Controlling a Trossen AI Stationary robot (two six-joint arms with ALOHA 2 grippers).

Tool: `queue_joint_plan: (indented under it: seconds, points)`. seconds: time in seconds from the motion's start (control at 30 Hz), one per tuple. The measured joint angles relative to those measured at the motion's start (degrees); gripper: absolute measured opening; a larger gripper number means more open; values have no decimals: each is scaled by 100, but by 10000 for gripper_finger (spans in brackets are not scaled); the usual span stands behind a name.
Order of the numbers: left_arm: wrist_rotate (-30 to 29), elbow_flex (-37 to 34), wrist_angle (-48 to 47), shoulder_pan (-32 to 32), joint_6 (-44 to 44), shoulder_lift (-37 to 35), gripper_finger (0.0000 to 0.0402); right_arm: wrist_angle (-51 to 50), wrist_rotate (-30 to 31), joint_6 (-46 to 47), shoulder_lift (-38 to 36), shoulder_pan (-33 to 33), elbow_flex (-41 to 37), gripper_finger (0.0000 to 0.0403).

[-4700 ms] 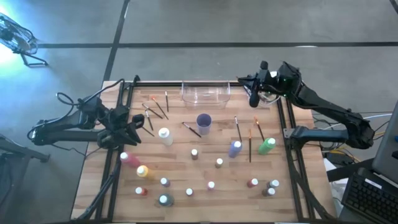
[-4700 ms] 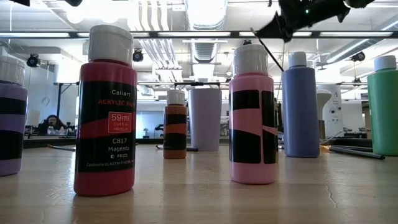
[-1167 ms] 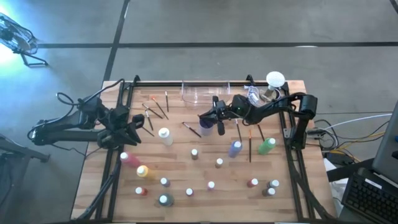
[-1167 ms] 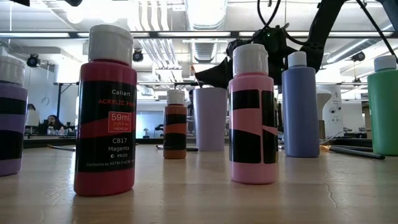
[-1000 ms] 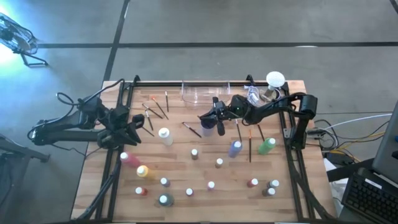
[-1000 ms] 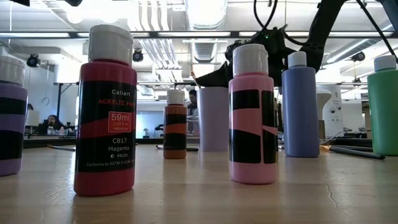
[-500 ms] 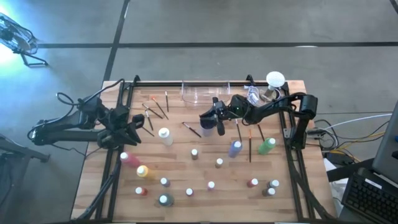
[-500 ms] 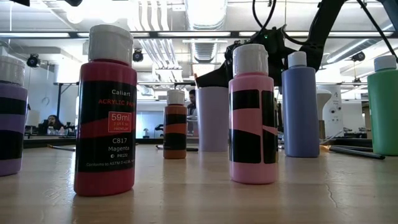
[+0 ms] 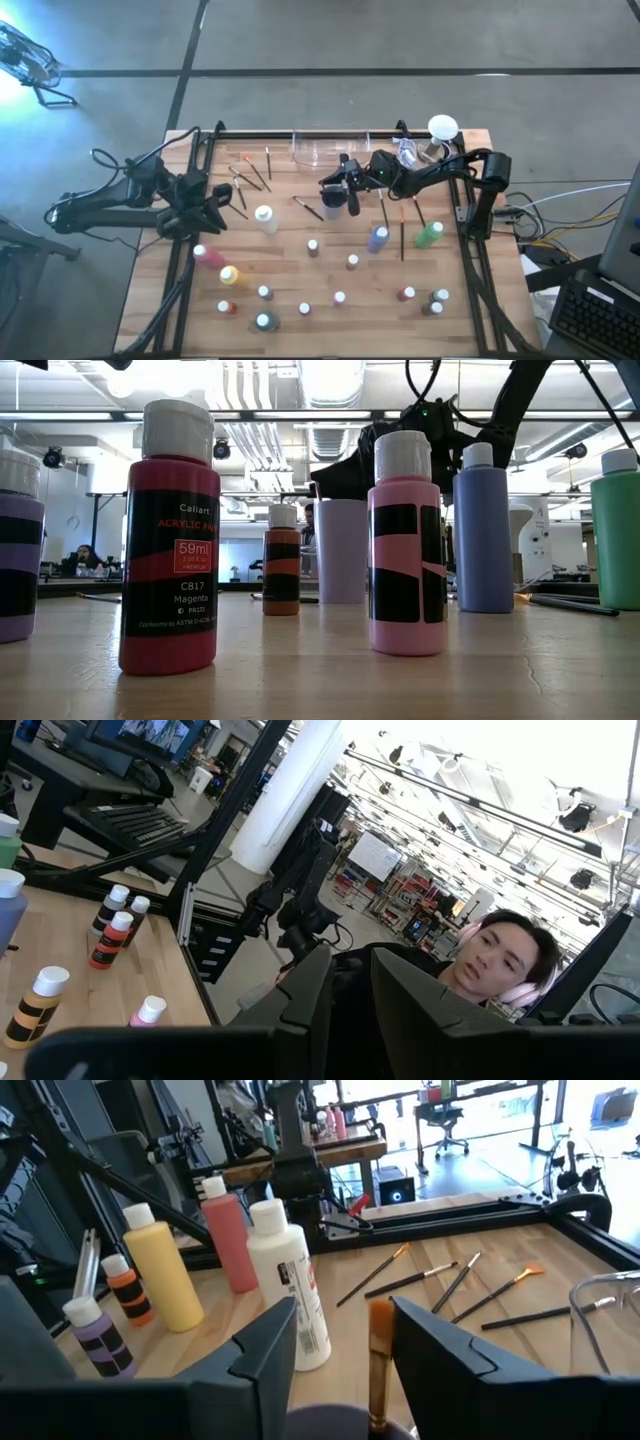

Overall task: Pick & Place Paint Supplies
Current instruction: Put the gold paint brush into the purple cup

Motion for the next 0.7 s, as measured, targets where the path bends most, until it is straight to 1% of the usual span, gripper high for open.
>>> queue_joint_plan:
  seconds: [0.13, 0.23, 0.33, 0.43, 0.47, 0.53, 0.63, 0.7]
  points:
    - [0, -1, -1, 0, 1, 1, 81, -53, -35, -7, -166, -58, 0, 150]
    - [0, -2, -1, -1, 2, 1, 81, -400, -50, -96, -535, -160, 0, 141]
    - [-2, 0, 1, 1, 2, 1, 81, -1334, -46, -370, -1211, -287, 2, 133]
    - [-1, 0, 0, 1, 1, 1, 81, -2763, 100, -790, -2146, -380, 5, 126]
    - [-2, 0, -1, 1, 0, 1, 81, -3389, 260, -932, -2482, -404, 28, 124]
    - [-2, -1, -1, 1, 1, 1, 81, -4758, 766, -1206, -3148, -439, 163, 121]
    - [-2, 0, -1, 1, 2, 1, 81, -6839, 1956, -1420, -3998, -442, 562, 117]
    - [-1, -1, 1, 0, 1, 1, 81, -7866, 2772, -1325, -4406, -453, 810, 115]
